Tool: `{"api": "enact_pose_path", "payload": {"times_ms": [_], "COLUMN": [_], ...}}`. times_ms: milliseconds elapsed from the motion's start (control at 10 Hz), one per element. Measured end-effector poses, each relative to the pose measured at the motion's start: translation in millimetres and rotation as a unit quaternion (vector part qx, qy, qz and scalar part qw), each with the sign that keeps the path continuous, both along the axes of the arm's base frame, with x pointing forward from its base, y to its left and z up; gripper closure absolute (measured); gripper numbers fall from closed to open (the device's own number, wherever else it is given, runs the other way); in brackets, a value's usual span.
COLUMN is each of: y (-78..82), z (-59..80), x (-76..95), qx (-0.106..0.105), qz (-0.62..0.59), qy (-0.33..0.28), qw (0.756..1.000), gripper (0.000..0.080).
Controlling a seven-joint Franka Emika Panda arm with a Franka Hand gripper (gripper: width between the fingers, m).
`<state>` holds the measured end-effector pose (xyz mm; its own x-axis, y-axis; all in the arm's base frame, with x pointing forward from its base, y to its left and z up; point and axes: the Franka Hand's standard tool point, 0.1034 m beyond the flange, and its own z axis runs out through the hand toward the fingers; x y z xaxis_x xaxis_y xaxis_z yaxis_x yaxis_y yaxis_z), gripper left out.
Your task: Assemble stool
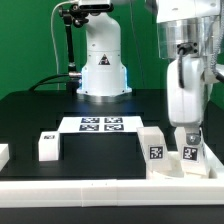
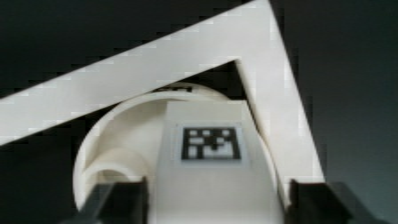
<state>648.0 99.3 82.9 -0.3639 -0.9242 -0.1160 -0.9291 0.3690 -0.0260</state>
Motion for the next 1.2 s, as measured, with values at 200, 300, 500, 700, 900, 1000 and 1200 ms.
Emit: {"api": "enact_pose_path", "payload": {"times_ms": [200, 300, 500, 700, 900, 1000, 1200], "y": [-6.2, -7.4, -8.7, -8.3, -8.5, -9.2, -8.8], "z": [4.4, 10.2, 20.8, 18.0, 17.8, 18.3, 25.5], "x": [3.1, 5.5, 9.9, 8.7, 8.6, 6.5, 10.6], "qx": [0.0, 0.002, 0.001, -0.002, -0.008, -0.015, -0.026], "qz": [0.042, 0.062, 0.094, 0.121, 0.201, 0.274, 0.373], "qy": [-0.006, -0.007, -0.018, -0.019, -0.027, -0.022, -0.025], "qw": [0.999, 0.998, 0.995, 0.992, 0.979, 0.961, 0.927], "gripper": [0.0195, 0.0164, 0.0152, 0.0151, 0.0151, 0.0151, 0.0151]}}
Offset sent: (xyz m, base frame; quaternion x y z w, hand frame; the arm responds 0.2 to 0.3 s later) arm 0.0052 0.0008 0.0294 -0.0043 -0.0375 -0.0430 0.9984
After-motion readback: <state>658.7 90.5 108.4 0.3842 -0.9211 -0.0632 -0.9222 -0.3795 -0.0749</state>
